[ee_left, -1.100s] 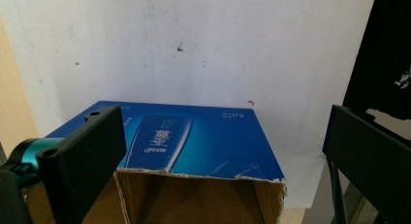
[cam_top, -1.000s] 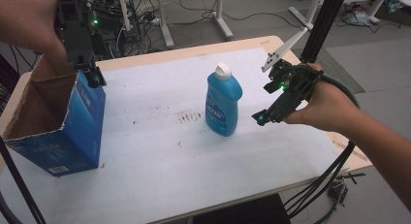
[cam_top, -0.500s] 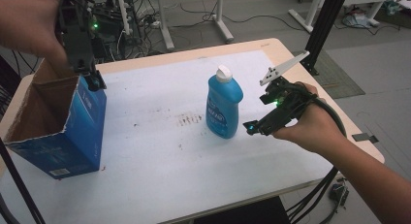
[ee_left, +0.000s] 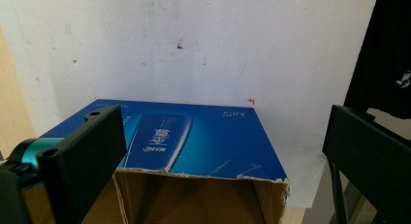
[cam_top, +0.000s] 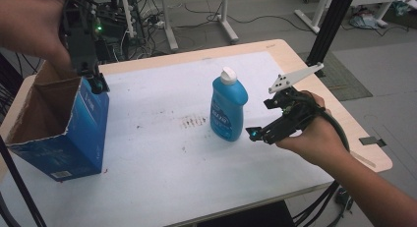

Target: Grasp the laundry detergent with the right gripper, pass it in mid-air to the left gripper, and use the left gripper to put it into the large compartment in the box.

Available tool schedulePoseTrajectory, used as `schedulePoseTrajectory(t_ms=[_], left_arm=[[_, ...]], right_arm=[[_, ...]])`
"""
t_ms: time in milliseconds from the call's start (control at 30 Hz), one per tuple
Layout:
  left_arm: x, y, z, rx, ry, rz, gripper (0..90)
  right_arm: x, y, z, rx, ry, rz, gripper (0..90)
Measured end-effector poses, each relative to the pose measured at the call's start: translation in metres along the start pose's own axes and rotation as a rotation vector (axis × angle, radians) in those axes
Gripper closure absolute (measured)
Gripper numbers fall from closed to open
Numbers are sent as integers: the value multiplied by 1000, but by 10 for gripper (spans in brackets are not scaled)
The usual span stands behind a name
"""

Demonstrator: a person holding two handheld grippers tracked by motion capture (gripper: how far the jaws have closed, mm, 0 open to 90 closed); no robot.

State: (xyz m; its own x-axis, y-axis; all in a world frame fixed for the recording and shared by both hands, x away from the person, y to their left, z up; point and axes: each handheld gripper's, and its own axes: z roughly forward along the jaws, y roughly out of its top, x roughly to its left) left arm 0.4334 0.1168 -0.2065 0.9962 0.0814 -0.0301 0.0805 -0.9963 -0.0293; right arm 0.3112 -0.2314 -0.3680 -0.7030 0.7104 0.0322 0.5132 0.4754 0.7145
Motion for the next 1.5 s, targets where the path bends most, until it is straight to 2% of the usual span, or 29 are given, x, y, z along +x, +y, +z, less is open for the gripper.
schedulePoseTrajectory(t_ms=[267, 533, 800, 967, 1167, 1367, 1500], left_arm=[[-1, 1, -1, 2, -1, 5, 17], [-3, 2, -1, 4, 0, 7, 17], [-3, -1, -2, 7, 2, 1, 17], [-3, -2, -2, 1, 4, 0, 17], [-5, -1, -2, 5, 5, 5, 17], [-5, -1, -1, 13, 3, 3, 17], [-5, -1, -1, 11, 3, 2, 17]], right_arm=[[6, -11, 8, -93, 15, 30, 10], [16, -17, 22, -167, 2, 46, 10], [20, -27, 35, -222, -49, 76, 10], [20, -32, 42, -281, -67, 115, 10], [24, -33, 50, -356, -95, 129, 9], [27, -33, 57, -384, -122, 127, 9], [26, -32, 59, -406, -135, 144, 9]])
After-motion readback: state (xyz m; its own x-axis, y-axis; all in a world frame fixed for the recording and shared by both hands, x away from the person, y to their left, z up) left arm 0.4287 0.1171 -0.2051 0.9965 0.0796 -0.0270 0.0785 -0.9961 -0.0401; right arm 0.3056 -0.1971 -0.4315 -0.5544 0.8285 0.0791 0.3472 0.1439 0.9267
